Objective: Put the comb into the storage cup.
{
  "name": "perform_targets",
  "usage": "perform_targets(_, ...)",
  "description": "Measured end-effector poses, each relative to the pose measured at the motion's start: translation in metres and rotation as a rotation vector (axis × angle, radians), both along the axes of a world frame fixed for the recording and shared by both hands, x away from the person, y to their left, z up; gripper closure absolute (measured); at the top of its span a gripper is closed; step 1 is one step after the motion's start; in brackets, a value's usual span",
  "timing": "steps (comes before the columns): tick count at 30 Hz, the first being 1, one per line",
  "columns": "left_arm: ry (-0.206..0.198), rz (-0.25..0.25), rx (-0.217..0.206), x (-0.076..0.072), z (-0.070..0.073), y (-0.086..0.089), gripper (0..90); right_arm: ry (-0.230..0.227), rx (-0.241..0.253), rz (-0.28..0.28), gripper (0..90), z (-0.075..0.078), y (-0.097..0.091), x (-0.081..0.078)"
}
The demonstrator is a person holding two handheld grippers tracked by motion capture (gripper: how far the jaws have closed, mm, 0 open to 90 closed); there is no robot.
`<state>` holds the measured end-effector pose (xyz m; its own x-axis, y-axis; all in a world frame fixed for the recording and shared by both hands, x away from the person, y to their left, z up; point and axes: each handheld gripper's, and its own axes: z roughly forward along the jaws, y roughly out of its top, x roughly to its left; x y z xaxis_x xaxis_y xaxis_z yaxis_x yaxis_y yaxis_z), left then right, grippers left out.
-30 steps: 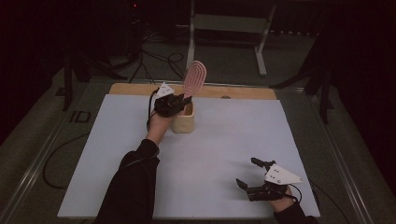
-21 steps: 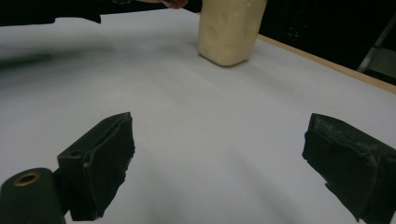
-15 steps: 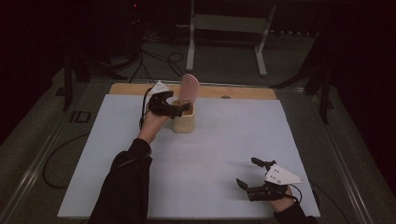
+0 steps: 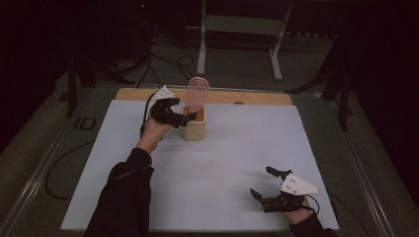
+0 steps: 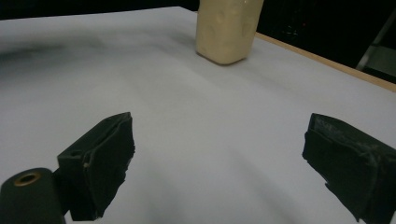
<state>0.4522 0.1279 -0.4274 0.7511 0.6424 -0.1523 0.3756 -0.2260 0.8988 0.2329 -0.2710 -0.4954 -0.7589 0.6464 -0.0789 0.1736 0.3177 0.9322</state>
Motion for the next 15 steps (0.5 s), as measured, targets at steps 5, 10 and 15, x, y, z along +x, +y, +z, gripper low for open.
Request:
perform_targets(5,0.013,-0.022,0.012,-0.008,0.006,0.007,0.0,-0.001,0.003,-0.002,8.5,0.0,0.0,0.0)
perform_targets(10,0.019,-0.046,0.026,-0.018,0.011,0.016,0.0,-0.004,0.0,-0.001,8.4,0.001,0.001,-0.001)
perform_targets(15,0.014,-0.052,0.03,-0.03,0.014,0.027,0.0,-0.001,0.002,-0.003,8.5,0.001,0.001,0.0)
